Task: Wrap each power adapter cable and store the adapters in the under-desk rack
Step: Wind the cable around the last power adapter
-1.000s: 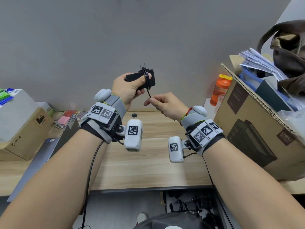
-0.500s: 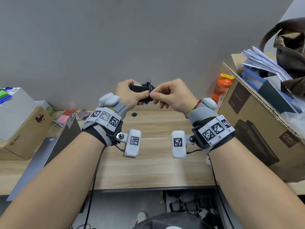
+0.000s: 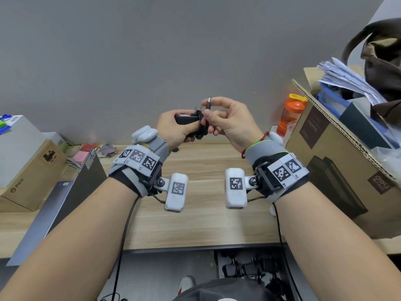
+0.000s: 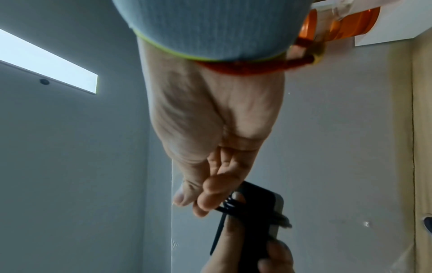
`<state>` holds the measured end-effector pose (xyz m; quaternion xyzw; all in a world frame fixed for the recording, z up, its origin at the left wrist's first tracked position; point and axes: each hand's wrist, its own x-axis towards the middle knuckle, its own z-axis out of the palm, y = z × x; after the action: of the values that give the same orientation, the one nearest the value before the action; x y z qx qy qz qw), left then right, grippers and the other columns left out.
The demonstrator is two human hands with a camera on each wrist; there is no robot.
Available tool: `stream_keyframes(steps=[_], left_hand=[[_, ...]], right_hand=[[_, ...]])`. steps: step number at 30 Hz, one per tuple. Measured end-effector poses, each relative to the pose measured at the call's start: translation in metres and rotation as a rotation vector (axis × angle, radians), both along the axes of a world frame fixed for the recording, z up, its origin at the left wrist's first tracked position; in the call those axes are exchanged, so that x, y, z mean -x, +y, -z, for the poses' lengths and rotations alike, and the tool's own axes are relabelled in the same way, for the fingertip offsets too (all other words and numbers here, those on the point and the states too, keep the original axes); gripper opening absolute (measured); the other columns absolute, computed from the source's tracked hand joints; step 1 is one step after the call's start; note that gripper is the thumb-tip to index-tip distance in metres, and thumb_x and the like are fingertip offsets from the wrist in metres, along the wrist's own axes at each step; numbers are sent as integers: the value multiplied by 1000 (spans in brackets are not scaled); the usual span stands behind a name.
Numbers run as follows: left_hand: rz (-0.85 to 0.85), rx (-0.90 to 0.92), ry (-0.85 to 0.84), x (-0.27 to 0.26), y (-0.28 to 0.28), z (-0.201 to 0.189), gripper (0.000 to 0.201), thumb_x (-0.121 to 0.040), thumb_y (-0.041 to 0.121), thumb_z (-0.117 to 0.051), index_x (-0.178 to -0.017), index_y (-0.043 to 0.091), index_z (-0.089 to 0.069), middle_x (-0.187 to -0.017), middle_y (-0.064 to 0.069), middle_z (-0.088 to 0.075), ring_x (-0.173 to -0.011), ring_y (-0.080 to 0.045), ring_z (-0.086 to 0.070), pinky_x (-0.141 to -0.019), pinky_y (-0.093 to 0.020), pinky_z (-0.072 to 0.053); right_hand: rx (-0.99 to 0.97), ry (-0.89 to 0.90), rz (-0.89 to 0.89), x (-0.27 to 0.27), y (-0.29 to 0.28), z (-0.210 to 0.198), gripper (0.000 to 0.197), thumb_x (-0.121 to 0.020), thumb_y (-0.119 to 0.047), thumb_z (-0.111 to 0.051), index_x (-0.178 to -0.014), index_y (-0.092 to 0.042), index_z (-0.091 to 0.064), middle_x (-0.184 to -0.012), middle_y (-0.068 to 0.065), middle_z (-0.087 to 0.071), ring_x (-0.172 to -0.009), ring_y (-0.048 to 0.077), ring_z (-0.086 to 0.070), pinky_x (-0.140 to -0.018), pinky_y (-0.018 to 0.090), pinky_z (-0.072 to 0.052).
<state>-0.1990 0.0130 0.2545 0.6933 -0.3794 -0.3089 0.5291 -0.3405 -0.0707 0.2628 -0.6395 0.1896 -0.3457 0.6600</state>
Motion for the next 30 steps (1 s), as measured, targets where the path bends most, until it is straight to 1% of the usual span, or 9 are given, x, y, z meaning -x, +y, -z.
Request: stream_keyframes(steps=[5,10,14,17,20,21,25,28,30], left_hand=[[-27,-3,77,-3,-6,5,21,-72,30,-76,-85,14,-73,-72,-6,-68,-59,-19,-54,-68,-38,-41],[-63,35,194,-5,-13,5,19,-83,12,-65,-100,6,-69,-82,-12,-66,-64,-23,-58,-66,-32,-50],[-79,40,210,-1,-18,3,29,-85,6,-60,-114,3,-61,-90,-14,-66,-65,-24,-61,-64,-30,-51],[-67,48,197,2,-19,2,30,-86,2,-60,-115,7,-54,-88,-12,-65,-64,-24,-61,-61,-30,-51],[-30,64,187,7,-19,1,40,-84,-2,-64,-120,3,-49,-82,-13,-63,-62,-23,-57,-56,-27,-50],[-22,60,174,7,-19,1,42,-83,-2,-66,-121,2,-48,-82,-13,-63,-60,-22,-56,-57,-27,-50],[0,35,123,6,-19,4,40,-85,7,-70,-119,7,-49,-97,-13,-61,-61,-17,-57,-58,-25,-54],[17,52,92,5,-19,7,29,-93,15,-64,-117,9,-49,-104,-16,-61,-62,-18,-59,-56,-23,-54],[18,61,75,4,-19,8,27,-95,18,-61,-118,9,-49,-103,-15,-61,-61,-18,-59,-57,-24,-55]], right_hand=[[-53,113,65,-2,0,6,38,-88,-5,-70,-114,-8,-43,-62,5,-68,-45,13,-53,-44,21,-41],[-145,243,56,-4,-3,8,52,-86,-7,-73,-125,0,-40,-69,11,-69,-46,13,-54,-44,20,-41],[-194,313,57,-7,-5,8,49,-87,-4,-72,-124,1,-41,-67,12,-67,-44,12,-53,-44,18,-42],[-207,304,91,-9,-9,9,40,-86,-2,-71,-118,4,-47,-68,15,-65,-42,12,-54,-43,18,-43],[-155,298,106,-10,-10,10,12,-85,0,-71,-89,3,-61,-68,18,-64,-42,13,-56,-44,19,-47],[-136,303,127,-11,-11,11,12,-84,0,-73,-82,2,-61,-68,18,-64,-42,14,-57,-45,20,-48],[-49,338,255,-12,-18,19,23,-74,-9,-84,-81,-2,-63,-66,10,-63,-49,16,-59,-51,25,-49],[10,347,301,-14,-21,24,24,-72,-15,-86,-75,-8,-63,-71,5,-64,-58,17,-61,-62,30,-55],[31,311,326,-14,-20,24,26,-71,-16,-86,-72,-10,-61,-69,6,-65,-55,18,-62,-65,36,-58]])
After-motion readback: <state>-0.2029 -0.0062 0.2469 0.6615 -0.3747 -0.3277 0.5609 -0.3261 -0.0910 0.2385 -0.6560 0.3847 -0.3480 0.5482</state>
